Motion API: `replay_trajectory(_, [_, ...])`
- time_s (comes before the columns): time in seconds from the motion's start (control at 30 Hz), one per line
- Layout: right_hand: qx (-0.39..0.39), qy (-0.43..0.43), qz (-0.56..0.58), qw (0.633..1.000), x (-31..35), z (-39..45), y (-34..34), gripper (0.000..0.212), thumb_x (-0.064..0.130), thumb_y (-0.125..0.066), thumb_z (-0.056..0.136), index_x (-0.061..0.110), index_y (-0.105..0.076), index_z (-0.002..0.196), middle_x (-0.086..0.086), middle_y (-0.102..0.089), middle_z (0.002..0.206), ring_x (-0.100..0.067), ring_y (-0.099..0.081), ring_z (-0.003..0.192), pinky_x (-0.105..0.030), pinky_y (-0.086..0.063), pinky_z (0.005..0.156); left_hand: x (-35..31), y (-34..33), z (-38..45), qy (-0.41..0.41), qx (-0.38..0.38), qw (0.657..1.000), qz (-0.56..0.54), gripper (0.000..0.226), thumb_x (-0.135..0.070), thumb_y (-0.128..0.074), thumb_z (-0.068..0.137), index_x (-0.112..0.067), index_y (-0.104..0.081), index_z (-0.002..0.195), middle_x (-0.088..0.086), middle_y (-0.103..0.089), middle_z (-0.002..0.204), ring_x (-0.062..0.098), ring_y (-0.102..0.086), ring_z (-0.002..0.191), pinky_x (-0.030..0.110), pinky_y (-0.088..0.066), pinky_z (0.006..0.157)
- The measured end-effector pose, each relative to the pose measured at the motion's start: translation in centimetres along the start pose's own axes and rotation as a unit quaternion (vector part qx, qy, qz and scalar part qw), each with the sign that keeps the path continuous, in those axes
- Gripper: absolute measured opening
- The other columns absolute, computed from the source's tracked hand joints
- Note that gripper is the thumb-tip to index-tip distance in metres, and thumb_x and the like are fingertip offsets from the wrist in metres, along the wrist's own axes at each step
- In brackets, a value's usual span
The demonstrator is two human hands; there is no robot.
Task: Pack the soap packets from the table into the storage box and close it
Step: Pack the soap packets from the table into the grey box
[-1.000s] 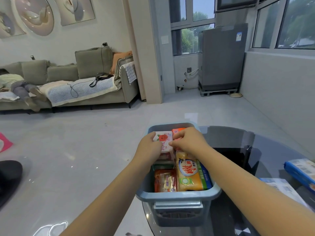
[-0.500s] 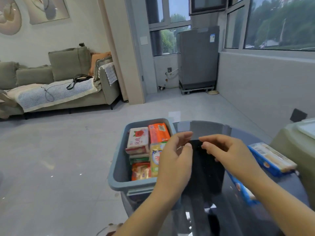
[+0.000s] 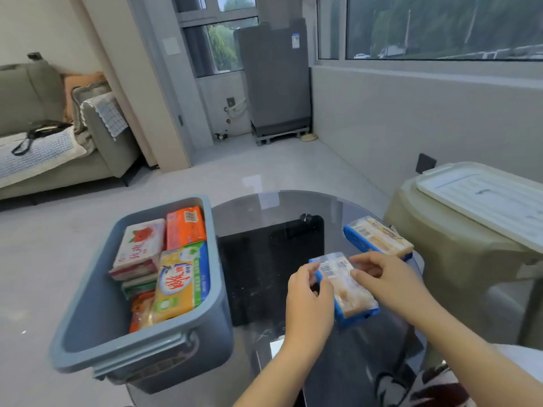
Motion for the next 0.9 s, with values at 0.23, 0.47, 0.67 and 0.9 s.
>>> replay_trajectory(0.23, [0.086, -0.089, -0.048, 0.991, -2.3, 0.9, -0.9, 0.045, 0.031, -0.058, 0.086, 0.019, -0.052, 0.129, 0.003, -0.062, 0.118, -0.008, -0.058, 0.102, -0.017, -0.043, 0.073, 2.2, -2.5, 1.0, 0.072, 0.020, 0.997, -0.014, 0.035, -0.010, -0.045, 0.091, -0.025, -0.055, 0.121, -0.008, -0.065, 0.114, 0.007, -0.065, 0.098, 0.010, -0.051, 0.064])
replay_trajectory(0.47, [0.089, -0.066, 0.126, 0.986, -2.3, -0.2, -1.2, 0.032, 0.012, -0.057, 0.086, 0.032, -0.064, 0.110, 0.018, -0.071, 0.083, 0.004, -0.066, 0.074, -0.009, -0.047, 0.054, 1.7, -3.3, 0.8, 0.078, -0.015, 0.995, -0.052, 0.041, -0.006, -0.047, 0.090, -0.023, -0.058, 0.125, -0.002, -0.068, 0.114, 0.015, -0.065, 0.101, 0.035, -0.057, 0.084])
replay_trajectory(0.67, [0.029, -0.045, 0.158, 0.986, -0.7, 1.1, 1.9, 0.035, 0.012, -0.059, 0.085, 0.027, -0.064, 0.116, 0.005, -0.070, 0.107, -0.011, -0.066, 0.094, -0.034, -0.053, 0.085, -1.5, -4.2, 2.1, 0.021, -0.026, 0.995, -0.090, 0.039, -0.006, -0.051, 0.090, -0.028, -0.062, 0.119, -0.011, -0.070, 0.107, 0.007, -0.066, 0.098, 0.030, -0.056, 0.084])
replay_trajectory(0.9, [0.002, -0.023, 0.071, 0.997, 0.3, 5.2, 7.0, 0.034, 0.010, -0.051, 0.085, 0.029, -0.065, 0.111, 0.000, -0.071, 0.085, -0.016, -0.067, 0.075, -0.025, -0.053, 0.051, -3.9, -8.5, 5.8, 0.033, -0.025, 0.993, -0.110, 0.049, -0.009, -0.054, 0.090, -0.028, -0.049, 0.135, -0.010, -0.061, 0.124, 0.002, -0.060, 0.100, 0.017, -0.053, 0.076])
Point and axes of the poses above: each hand's wrist, its own z-axis towards the middle knuckle, its own y-axis out of the back of the hand, x = y × z, the point moved 3 cm from there along z, towards the middle knuckle
